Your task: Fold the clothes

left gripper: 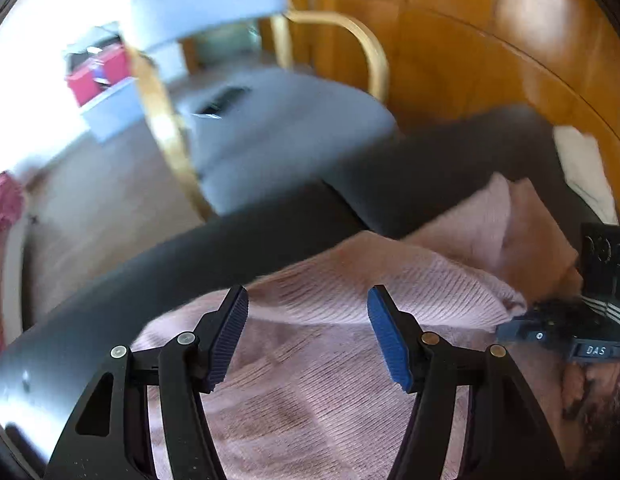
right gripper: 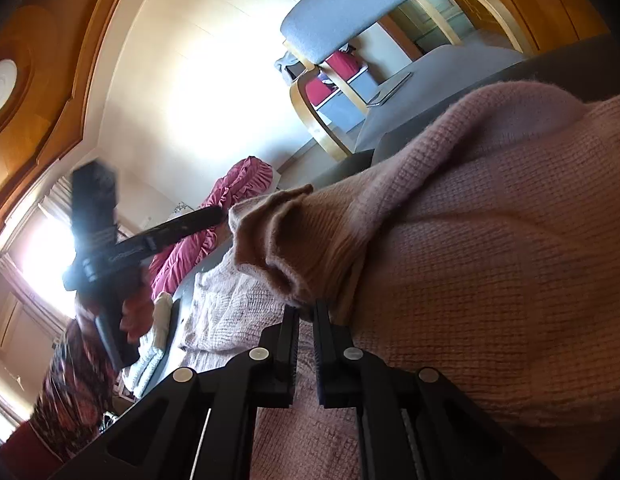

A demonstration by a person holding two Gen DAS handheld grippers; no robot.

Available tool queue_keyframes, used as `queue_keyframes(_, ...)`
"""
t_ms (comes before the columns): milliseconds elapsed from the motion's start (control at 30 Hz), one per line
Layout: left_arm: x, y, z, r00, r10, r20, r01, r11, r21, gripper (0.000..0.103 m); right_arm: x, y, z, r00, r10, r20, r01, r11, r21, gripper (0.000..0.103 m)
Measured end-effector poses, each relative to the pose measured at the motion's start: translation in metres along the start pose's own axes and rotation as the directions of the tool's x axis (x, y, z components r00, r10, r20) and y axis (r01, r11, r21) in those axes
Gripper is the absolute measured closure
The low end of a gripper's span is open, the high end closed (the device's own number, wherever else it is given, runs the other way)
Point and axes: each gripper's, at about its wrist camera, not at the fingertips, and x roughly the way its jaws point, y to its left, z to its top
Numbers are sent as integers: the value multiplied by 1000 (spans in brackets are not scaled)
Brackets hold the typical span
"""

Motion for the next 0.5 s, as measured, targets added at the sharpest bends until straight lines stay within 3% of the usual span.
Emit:
queue_keyframes(200, 14, 17, 13, 997, -71, -11, 70, 997, -24, 38, 0, 0, -2, 1000, 13, -19, -13, 1000, 3, 98)
queue_keyframes(333, 28, 12, 4, 994, -85, -67, 85, 996, -3, 38, 0, -1, -2, 999, 17, -27, -17, 1000, 9, 97)
queue_keyframes(367, 29, 9, -1, 996, -74, -59, 75, 997, 25, 46, 0, -1, -2, 999, 19, -28, -19, 1000, 11, 97)
queue_keyframes(400, 29, 4, -6, 997, -62, -42, 64, 997, 47, 62, 0, -1, -2, 999, 20, -28, -20, 1000, 12, 97)
queue_keyframes(433, 27, -2, -11, 998, -52, -23, 53, 997, 54, 70, -1, -1, -3, 999, 22, -28, -21, 1000, 14, 97)
queue_keyframes(467, 23, -5, -15, 999, -50, -4, 50, 997, 54, 89, -1, -1, -3, 999, 22, -28, -22, 1000, 15, 97)
queue_keyframes(500, 18, -9, -18, 999, -49, 16, 48, 997, 56, 97, -2, -1, -3, 999, 22, -28, -22, 1000, 16, 97)
